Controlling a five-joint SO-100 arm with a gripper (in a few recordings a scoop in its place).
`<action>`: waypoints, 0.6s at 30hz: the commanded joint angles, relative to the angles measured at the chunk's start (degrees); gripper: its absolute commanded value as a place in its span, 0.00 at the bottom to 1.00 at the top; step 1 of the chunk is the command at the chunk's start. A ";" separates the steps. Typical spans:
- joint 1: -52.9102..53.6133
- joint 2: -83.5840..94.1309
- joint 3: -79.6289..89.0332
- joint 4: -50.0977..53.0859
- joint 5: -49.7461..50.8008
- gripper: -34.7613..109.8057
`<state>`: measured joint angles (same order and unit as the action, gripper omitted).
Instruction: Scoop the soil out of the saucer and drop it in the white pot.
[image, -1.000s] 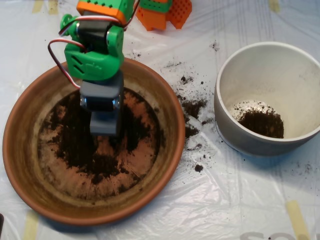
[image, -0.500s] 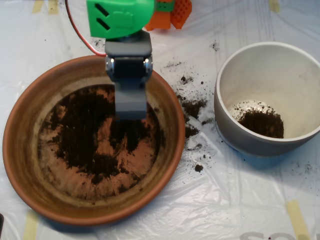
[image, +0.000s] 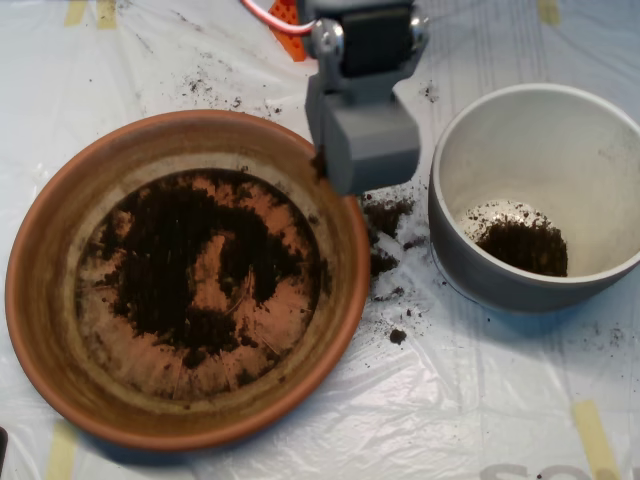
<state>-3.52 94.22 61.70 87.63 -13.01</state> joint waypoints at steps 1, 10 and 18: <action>-6.42 -1.76 -9.58 2.55 0.44 0.24; -18.63 -20.30 -28.83 9.14 0.62 0.24; -21.80 -23.29 -31.90 13.36 1.14 0.33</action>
<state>-24.52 68.03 34.10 99.32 -11.34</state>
